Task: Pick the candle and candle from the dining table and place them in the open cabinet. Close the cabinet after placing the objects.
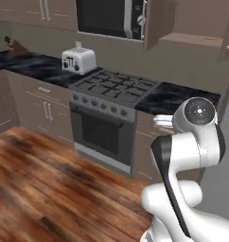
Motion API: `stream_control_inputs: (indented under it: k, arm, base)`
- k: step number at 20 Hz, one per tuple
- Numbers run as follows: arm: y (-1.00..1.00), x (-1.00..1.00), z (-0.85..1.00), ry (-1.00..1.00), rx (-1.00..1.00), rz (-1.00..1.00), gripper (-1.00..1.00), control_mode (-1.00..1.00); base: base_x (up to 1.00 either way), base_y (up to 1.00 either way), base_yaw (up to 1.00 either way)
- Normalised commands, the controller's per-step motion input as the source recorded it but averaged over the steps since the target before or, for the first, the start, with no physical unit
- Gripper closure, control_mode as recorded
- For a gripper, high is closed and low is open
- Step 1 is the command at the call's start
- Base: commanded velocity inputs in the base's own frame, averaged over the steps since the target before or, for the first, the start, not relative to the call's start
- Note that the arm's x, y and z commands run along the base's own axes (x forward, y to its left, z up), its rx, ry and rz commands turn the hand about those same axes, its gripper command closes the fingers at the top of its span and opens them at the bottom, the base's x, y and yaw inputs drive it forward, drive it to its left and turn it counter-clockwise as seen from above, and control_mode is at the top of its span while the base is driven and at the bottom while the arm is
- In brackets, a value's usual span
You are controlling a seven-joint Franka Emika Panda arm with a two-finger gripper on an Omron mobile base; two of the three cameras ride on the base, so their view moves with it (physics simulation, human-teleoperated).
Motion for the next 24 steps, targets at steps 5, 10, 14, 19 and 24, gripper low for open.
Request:
stream_control_inputs:
  k: [5,10,14,19,24]
  arm:
    - [0.0,0.0,0.0,0.0,0.0,0.0,1.0,1.0]
    - [0.0,0.0,0.0,0.0,0.0,0.0,1.0,1.0]
    - [0.0,0.0,0.0,0.0,0.0,0.0,1.0,1.0]
    - [0.0,0.0,0.0,0.0,0.0,0.0,1.0,1.0]
    - [0.0,0.0,0.0,0.0,0.0,0.0,1.0,1.0]
  base:
    - [0.5,0.28,-0.66]
    - [0.78,0.7,-0.38]
    - [0.72,0.63,-0.25]
    - [0.69,0.03,-0.15]
    - [0.84,0.0,-0.22]
